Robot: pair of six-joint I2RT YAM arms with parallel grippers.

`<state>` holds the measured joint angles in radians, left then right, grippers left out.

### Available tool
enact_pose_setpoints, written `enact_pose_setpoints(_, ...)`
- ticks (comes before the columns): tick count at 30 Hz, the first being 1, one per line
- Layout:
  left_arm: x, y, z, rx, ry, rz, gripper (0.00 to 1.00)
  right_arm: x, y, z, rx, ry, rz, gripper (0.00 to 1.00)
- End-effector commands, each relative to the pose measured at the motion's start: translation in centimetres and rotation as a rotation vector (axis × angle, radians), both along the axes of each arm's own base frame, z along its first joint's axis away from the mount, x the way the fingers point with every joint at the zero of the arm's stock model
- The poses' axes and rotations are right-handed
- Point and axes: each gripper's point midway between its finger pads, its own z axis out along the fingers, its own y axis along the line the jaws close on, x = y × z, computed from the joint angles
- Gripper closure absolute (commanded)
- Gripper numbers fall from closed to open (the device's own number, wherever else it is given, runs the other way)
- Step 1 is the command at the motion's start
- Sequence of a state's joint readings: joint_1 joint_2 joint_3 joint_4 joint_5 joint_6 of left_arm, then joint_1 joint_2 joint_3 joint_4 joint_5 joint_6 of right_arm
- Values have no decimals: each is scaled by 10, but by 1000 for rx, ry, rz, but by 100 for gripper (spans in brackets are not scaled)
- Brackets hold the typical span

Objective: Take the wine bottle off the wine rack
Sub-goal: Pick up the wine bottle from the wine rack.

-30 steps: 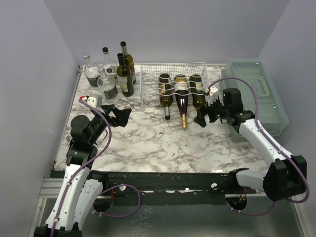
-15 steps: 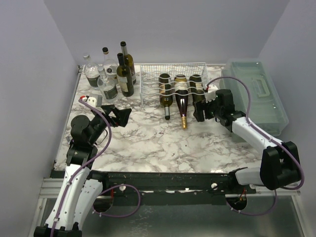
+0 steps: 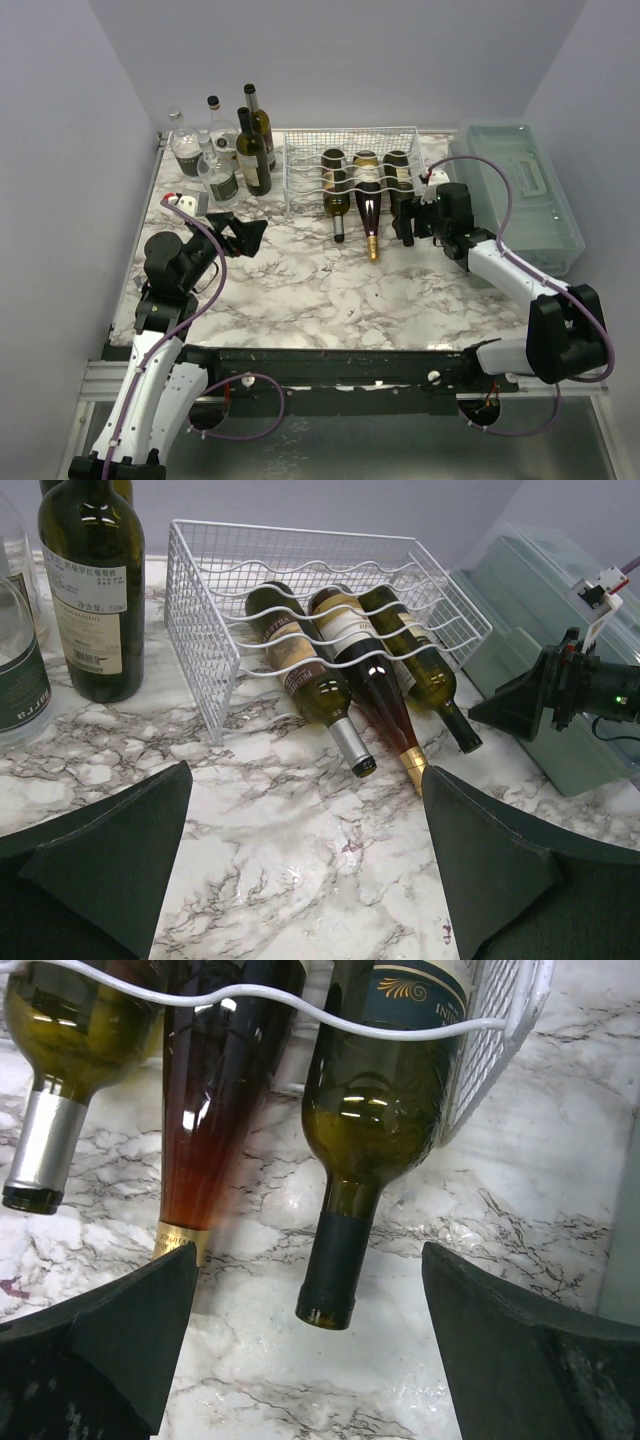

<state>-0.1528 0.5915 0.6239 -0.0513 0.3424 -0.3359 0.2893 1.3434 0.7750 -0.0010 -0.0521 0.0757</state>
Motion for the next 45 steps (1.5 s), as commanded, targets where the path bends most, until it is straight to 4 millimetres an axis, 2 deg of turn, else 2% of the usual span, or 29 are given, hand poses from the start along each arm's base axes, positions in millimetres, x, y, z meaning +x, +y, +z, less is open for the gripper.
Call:
enact_pose_setpoints(1, -1, -5, -3, -3, 4, -30, 1, 11, -6, -3, -20, -22, -70, 4)
enact_pose_setpoints(4, -1, -4, -2, 0, -3, -21, 1, 12, -5, -9, -17, -11, -74, 10)
enact_pose_setpoints(8, 0, -2, -2, 5, -7, -10, 1, 13, 7, -23, -5, 24, -58, 17)
enact_pose_setpoints(12, 0, -3, -3, 5, -1, -13, 1, 18, 11, -38, -33, 46, -71, 20)
enact_pose_setpoints(21, 1, -2, -3, 8, -4, -7, 1, 28, 4, -52, -55, 62, -130, 24)
enact_pose_setpoints(29, 2, -1, -6, 12, 3, -3, 1, 38, 11, -62, -31, 90, -141, 34)
enact_pose_setpoints(40, 2, -1, -7, 14, 6, -1, 1, 44, 8, -77, -47, 131, -191, 36)
enact_pose_setpoints(45, 3, 0, -6, 15, 2, 5, 1, 44, 12, -86, -34, 183, -192, 36)
